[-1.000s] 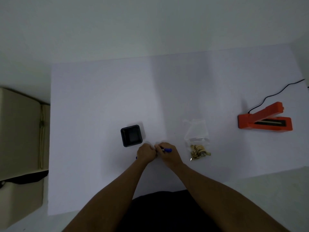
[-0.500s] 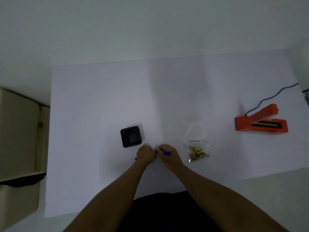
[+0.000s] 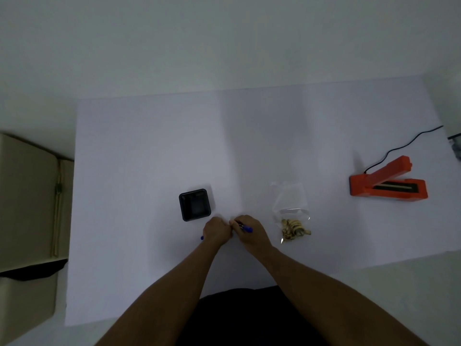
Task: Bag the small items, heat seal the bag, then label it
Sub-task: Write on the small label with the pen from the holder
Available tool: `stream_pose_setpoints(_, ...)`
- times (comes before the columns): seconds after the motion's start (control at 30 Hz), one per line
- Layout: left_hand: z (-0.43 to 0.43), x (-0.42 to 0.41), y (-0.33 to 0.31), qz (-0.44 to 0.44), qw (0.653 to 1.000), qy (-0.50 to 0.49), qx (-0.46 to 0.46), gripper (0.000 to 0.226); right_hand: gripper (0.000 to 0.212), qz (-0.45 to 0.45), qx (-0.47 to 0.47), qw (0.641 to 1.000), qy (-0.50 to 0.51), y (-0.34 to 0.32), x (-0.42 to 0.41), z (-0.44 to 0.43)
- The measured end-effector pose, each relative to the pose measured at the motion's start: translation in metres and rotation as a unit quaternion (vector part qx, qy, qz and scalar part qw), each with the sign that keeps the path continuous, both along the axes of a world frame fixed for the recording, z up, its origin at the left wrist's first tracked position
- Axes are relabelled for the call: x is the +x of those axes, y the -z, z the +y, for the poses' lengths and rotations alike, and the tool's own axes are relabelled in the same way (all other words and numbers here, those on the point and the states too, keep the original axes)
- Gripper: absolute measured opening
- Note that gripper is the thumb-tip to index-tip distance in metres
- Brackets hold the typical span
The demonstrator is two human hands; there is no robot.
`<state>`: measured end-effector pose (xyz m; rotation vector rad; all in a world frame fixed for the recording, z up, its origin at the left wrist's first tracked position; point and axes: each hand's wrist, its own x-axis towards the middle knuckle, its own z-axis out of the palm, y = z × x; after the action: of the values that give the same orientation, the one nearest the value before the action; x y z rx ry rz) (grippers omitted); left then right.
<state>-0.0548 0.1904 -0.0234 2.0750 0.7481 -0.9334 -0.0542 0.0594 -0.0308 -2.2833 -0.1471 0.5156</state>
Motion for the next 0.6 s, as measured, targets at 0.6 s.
stream_pose_setpoints(0.6,-0.0012,-0.0005,0.0014,-0.007,1.0,-0.006,-0.004,0.023,0.025,0.013,0.019,0.999,0.027,-0.0026,-0.0033,-0.0013)
